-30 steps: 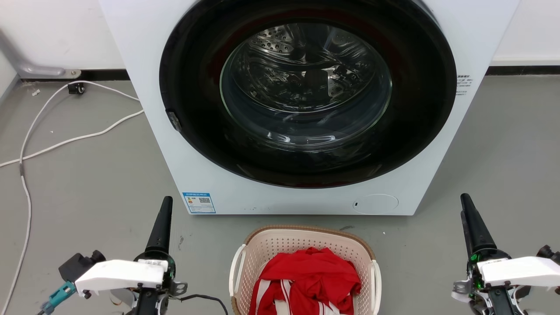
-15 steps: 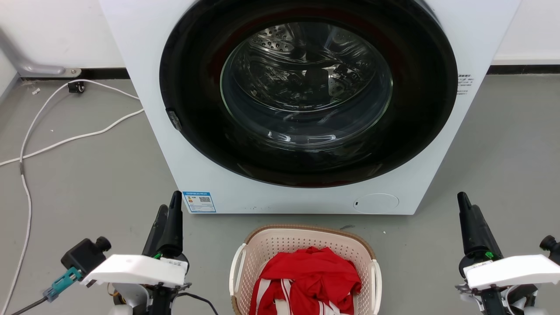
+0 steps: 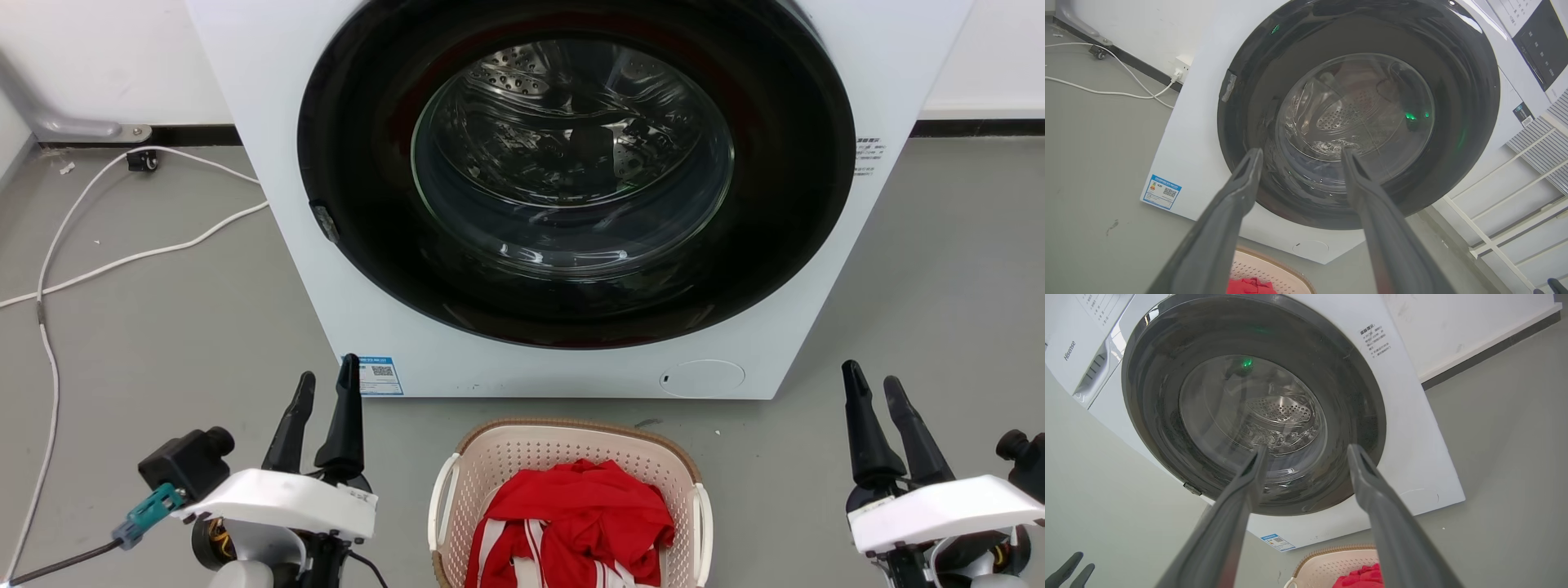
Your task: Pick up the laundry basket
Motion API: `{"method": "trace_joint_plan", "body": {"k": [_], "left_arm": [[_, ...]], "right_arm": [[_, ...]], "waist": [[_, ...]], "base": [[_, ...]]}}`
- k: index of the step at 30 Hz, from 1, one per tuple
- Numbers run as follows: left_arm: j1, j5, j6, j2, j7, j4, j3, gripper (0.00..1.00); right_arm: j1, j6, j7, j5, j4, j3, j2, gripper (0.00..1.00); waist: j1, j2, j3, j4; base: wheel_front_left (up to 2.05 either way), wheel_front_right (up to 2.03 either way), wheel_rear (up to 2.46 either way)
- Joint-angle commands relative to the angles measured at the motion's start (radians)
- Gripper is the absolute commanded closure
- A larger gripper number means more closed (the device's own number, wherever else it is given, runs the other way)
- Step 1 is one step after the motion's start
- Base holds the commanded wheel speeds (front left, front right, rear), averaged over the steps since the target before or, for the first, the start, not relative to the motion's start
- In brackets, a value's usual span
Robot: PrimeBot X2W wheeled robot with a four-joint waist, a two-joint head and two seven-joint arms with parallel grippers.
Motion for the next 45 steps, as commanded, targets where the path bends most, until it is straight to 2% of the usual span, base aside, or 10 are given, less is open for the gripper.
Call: {"method": "trace_joint_plan", "body": {"k": [1,18,45], "left_arm": [[-0.024,0.038,0.004,0.008,-0.011,-0.01,-0.006,0.0],[-0.034,0.248,0.023,0.019,-0.055,0.006,-0.04,0.0],[-0.041,0.482,0.043,0.027,-0.116,0.046,-0.066,0.0]], "right_arm": [[0.004,0.0,-0.001,-0.039,-0.023,0.0,0.001,0.0],[0.042,0.0,0.011,-0.264,-0.081,-0.001,0.003,0.0],[0.076,0.0,0.001,-0.526,-0.124,-0.012,0.006,0.0]], "waist": [[0.0,0.0,0.0,0.0],[0.0,0.0,0.005,-0.001],[0.0,0.0,0.007,-0.001]], "base": [[0.0,0.0,0.0],[0.0,0.0,0.0],[0.0,0.0,0.0]]}}
